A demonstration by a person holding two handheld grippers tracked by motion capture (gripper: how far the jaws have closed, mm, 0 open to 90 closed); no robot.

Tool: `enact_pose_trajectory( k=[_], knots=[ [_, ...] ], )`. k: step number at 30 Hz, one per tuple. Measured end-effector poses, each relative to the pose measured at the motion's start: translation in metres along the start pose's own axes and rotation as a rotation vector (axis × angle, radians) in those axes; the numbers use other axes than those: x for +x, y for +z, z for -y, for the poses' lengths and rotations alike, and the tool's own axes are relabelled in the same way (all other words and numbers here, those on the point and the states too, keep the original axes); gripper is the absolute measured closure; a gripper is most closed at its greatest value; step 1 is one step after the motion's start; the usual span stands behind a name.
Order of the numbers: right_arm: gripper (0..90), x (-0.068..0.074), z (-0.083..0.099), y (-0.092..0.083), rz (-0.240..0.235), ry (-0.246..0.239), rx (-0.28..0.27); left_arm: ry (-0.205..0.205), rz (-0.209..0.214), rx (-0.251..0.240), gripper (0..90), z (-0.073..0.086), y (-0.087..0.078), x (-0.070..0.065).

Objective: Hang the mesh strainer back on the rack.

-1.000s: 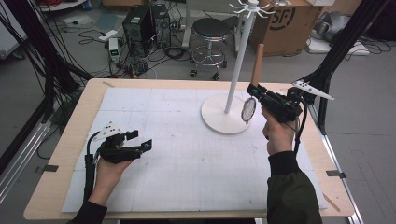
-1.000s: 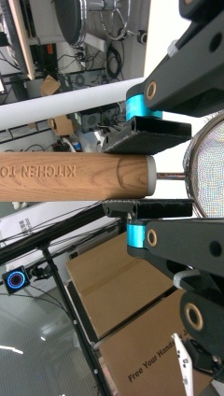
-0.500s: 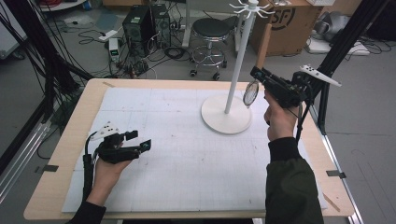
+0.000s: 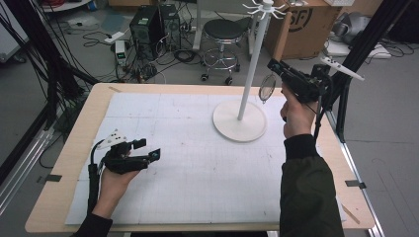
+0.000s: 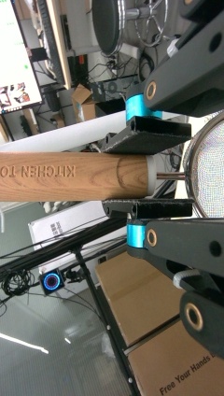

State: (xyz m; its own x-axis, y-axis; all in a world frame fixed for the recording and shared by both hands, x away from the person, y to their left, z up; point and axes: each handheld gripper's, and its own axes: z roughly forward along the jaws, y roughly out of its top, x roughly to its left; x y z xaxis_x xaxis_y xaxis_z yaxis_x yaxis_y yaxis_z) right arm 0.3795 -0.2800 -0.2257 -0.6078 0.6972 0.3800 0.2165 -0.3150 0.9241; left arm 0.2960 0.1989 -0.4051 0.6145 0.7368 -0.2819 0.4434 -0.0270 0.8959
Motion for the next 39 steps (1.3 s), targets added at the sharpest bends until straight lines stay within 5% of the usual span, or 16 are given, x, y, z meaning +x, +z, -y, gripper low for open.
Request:
enact_pose_trajectory(
  k=[12,18,39],
  knots=[
    [69.3,0.000,-0.002,0.010,0.034,-0.013,0.009,-0.004,0.002,-0.006,22.6,0.000,-0.001,0.001],
    [69.3,-0.005,-0.006,0.004,0.037,0.005,-0.032,-0.003,0.004,-0.006,22.6,0.000,-0.001,0.001],
    [69.3,-0.007,-0.002,0.014,0.040,0.010,0.020,-0.004,0.007,-0.013,22.7,-0.001,-0.002,0.001]
  ],
)
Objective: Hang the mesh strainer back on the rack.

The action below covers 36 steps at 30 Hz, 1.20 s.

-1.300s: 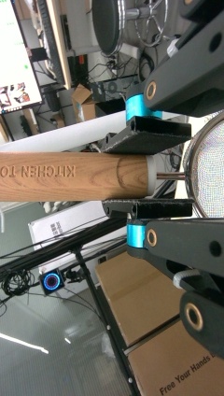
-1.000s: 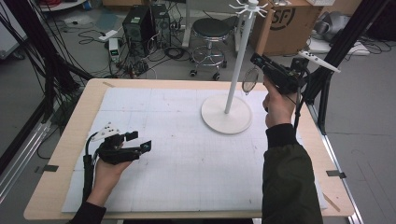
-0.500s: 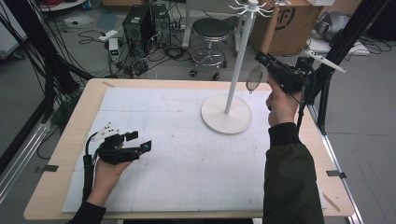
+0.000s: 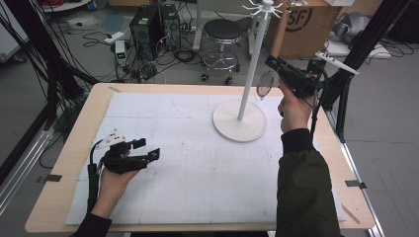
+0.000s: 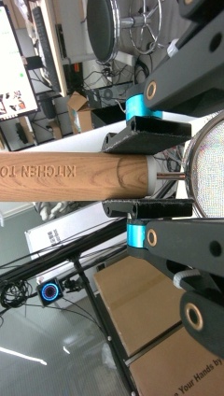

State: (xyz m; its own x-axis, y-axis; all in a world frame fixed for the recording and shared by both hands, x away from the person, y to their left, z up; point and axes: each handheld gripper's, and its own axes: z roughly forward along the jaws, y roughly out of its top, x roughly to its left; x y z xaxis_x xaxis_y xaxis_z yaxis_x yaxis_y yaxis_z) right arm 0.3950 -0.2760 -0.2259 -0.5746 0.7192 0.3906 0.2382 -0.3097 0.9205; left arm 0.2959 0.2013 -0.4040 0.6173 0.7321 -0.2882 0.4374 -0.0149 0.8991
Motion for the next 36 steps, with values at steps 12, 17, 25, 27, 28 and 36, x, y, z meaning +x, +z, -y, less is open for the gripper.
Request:
enact_pose_trajectory(
  k=[12,17,25,27,28,36],
  knots=[
    [69.3,0.000,0.001,0.013,0.024,-0.009,0.035,0.003,0.001,-0.002,22.7,-0.001,-0.001,0.000],
    [69.2,0.001,0.003,0.017,0.029,-0.011,0.046,0.004,-0.002,-0.003,22.7,-0.001,-0.003,0.000],
    [46.0,0.002,0.005,0.019,0.053,-0.009,0.041,0.012,-0.005,-0.002,22.7,-0.002,-0.004,-0.001],
    [38.8,0.001,0.005,0.019,0.065,0.000,0.043,0.011,-0.003,-0.002,22.7,-0.002,-0.004,-0.002],
    [35.7,0.000,0.005,0.019,0.071,0.001,0.049,0.015,-0.003,0.000,22.7,-0.002,-0.004,-0.002],
    [25.5,0.002,0.009,0.014,0.062,-0.002,0.061,0.016,-0.002,-0.001,22.7,-0.002,-0.005,-0.004]
  ],
)
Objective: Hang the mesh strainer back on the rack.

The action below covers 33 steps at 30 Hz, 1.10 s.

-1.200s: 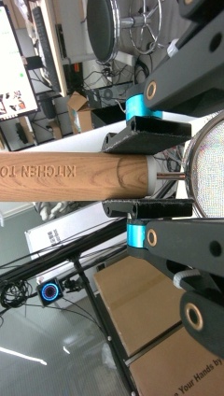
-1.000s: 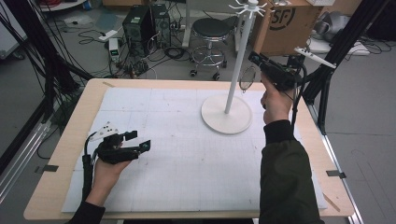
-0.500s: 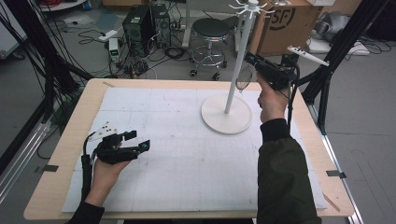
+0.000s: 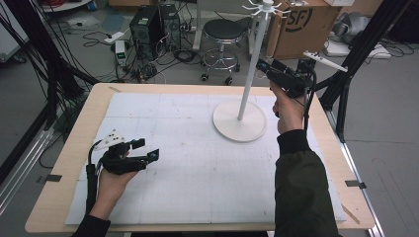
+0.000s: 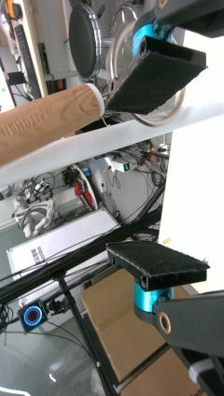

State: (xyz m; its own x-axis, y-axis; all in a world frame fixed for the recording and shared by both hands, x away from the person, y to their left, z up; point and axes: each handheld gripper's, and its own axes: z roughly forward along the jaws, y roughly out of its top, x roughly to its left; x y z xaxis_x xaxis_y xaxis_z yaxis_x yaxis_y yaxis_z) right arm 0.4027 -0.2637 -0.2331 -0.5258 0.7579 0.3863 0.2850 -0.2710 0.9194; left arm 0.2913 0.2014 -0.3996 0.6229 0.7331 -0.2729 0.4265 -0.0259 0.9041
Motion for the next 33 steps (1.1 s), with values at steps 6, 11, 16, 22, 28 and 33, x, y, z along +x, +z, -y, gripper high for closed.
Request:
enact_pose_trajectory(
  k=[6,11,16,22,28,33],
  knots=[
    [21.9,-0.003,0.012,-0.008,-0.037,-0.003,0.016,0.004,0.001,-0.001,22.7,0.000,0.000,-0.002],
    [21.0,0.000,0.023,-0.016,-0.048,-0.036,0.045,0.013,0.004,0.003,22.7,0.000,0.003,-0.004],
    [20.0,0.004,0.033,-0.021,-0.054,-0.063,0.070,0.014,0.008,-0.005,22.5,-0.001,0.002,-0.006],
    [19.4,0.001,0.046,-0.026,-0.058,-0.059,0.088,0.016,0.013,-0.007,22.3,-0.002,0.002,-0.006],
    [19.2,-0.001,0.056,-0.034,-0.058,-0.055,0.099,0.013,0.016,-0.007,22.3,-0.002,0.001,-0.007],
    [18.9,0.001,0.063,-0.037,-0.070,-0.061,0.120,0.013,0.021,-0.009,22.3,-0.002,0.002,-0.008]
  ],
)
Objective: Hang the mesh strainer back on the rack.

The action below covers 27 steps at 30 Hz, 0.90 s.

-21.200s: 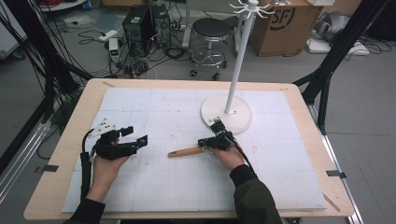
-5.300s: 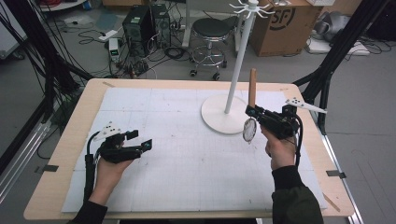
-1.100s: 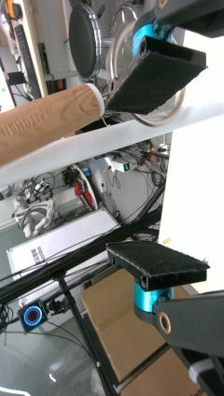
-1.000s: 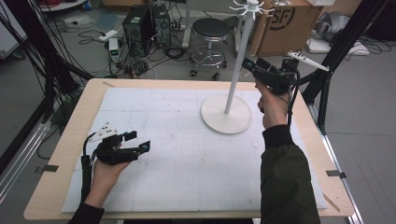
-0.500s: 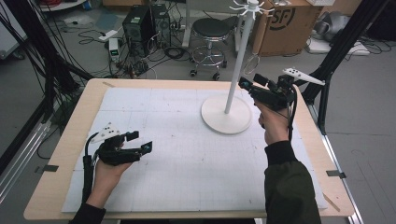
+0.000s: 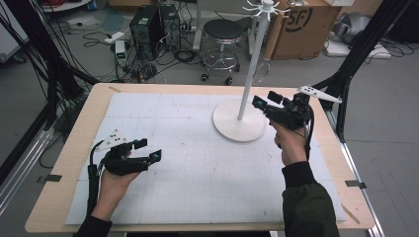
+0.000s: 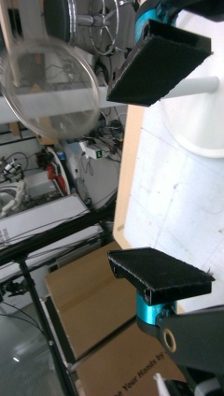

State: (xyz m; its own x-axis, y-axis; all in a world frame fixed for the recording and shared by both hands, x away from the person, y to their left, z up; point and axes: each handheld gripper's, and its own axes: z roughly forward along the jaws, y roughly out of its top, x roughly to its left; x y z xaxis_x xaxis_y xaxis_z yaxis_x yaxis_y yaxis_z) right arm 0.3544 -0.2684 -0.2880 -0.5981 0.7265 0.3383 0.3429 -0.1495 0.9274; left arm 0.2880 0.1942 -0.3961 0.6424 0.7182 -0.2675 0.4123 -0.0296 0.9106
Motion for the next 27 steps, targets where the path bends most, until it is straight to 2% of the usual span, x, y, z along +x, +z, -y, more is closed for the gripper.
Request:
enact_pose_trajectory(
  k=[2,10,14,23,27],
  knots=[
    [18.8,0.001,0.005,-0.001,0.000,-0.012,0.014,0.000,0.004,0.003,22.3,0.000,0.001,-0.001],
    [18.6,-0.002,0.032,-0.007,0.000,0.003,0.059,-0.004,0.006,-0.004,22.2,0.000,0.001,-0.002],
    [18.3,-0.005,0.046,-0.011,0.002,-0.007,0.080,-0.004,0.010,-0.005,22.1,0.000,0.000,-0.002],
    [17.2,-0.005,0.063,-0.020,0.017,-0.032,0.124,0.006,0.020,-0.001,22.0,0.000,0.003,-0.005],
    [17.2,-0.006,0.071,-0.023,0.012,-0.023,0.129,0.009,0.020,-0.002,21.8,0.001,0.004,-0.006]
  ],
)
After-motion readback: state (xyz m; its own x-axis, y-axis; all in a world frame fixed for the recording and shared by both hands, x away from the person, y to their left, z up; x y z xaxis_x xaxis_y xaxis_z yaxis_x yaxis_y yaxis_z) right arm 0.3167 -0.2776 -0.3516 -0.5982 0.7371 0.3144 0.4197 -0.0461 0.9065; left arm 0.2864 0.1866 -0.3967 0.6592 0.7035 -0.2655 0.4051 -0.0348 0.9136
